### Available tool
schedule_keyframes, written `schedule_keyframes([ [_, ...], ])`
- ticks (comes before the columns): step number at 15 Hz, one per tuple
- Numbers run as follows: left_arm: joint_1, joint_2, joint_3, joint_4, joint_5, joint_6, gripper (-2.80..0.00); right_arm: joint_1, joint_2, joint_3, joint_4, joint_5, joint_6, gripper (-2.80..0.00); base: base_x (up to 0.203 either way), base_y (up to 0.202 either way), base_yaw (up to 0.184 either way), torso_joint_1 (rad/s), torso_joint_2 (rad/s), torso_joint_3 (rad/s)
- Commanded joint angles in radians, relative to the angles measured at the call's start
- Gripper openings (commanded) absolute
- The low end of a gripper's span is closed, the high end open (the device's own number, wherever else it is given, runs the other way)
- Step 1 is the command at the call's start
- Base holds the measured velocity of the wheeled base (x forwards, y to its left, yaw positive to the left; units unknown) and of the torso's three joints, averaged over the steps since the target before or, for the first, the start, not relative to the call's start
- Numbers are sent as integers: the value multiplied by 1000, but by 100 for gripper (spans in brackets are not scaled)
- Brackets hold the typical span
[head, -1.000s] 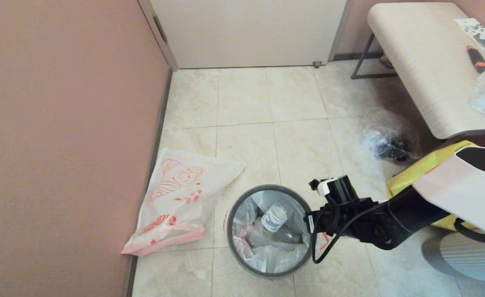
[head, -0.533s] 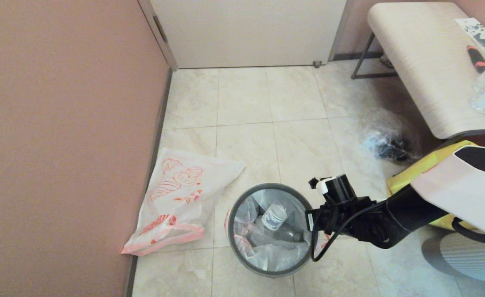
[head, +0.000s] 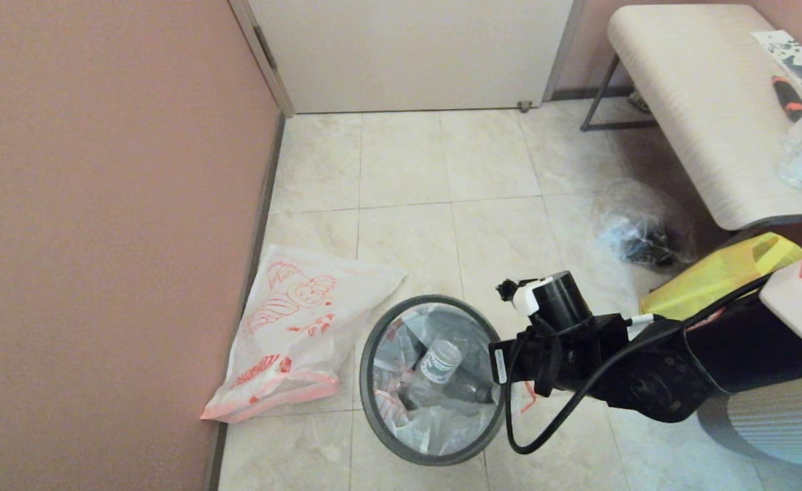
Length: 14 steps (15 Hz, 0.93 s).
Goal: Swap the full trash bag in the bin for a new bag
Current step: Place the trash can ring on the floor
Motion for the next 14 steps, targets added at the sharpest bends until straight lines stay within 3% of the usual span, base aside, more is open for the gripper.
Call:
schedule_keyframes([
  [1,-1,1,0,0,0,-1,-280,45,-107,0,36,-1,27,-280,0,0,0,0,0,0],
  [7,0,1,0,0,0,-1,-280,42,-324,5,215,-7,79,-280,0,0,0,0,0,0],
  [9,1,1,0,0,0,-1,-280,-47,-359,-11,236,-48,68,-280,0,0,0,0,0,0],
  [14,1,1,0,0,0,-1,-280,-418,-310,-87,234,-60,3,-280,0,0,0,0,0,0],
])
